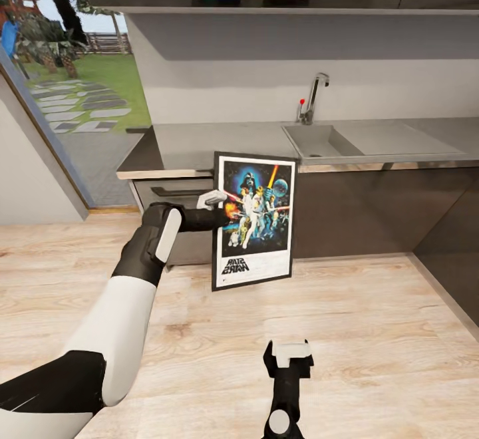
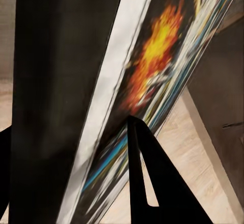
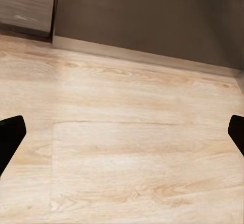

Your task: Pick up the poster from the kitchen countertop and hang it on one of the wall nails in the kitchen.

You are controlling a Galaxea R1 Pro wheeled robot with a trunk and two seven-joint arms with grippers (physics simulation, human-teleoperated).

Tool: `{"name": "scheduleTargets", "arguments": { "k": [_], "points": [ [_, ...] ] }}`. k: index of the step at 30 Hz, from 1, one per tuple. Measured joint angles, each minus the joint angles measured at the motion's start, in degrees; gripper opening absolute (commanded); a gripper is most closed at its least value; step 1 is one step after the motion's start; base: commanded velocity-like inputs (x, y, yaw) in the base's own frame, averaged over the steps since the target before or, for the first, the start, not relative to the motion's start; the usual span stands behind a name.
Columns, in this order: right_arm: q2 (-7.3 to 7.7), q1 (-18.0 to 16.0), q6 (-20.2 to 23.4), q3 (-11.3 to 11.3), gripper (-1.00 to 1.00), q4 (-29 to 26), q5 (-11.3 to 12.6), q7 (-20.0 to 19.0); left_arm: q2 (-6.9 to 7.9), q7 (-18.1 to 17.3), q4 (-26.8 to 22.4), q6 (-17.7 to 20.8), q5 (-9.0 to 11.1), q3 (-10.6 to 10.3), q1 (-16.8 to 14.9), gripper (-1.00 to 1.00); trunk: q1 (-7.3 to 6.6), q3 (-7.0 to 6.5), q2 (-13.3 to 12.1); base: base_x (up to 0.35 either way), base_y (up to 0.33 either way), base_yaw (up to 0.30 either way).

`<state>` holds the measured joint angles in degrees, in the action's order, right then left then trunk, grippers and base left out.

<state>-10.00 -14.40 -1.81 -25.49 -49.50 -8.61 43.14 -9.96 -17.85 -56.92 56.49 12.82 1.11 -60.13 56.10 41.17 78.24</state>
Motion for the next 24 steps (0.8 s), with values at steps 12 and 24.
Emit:
{"name": "scheduleTargets", "arguments": {
  "k": [12, 24],
  "points": [
    [0.0, -0.3, 0.0, -0.1, 1.0, 0.1, 0.1, -0.1, -0.04, 60.9, -14.0, -17.7, 53.9, -33.2, 1.0, -1.0, 0.0, 0.0, 0.0, 0.0, 0.0, 0.0],
    [0.0, 0.0, -0.4, -0.3, 1.0, 0.2, 0.1, 0.1, -0.03, 82.5, -23.3, -29.1, 70.3, -46.5, 1.0, -1.0, 0.0, 0.0, 0.0, 0.0, 0.0, 0.0]
  ]
}}
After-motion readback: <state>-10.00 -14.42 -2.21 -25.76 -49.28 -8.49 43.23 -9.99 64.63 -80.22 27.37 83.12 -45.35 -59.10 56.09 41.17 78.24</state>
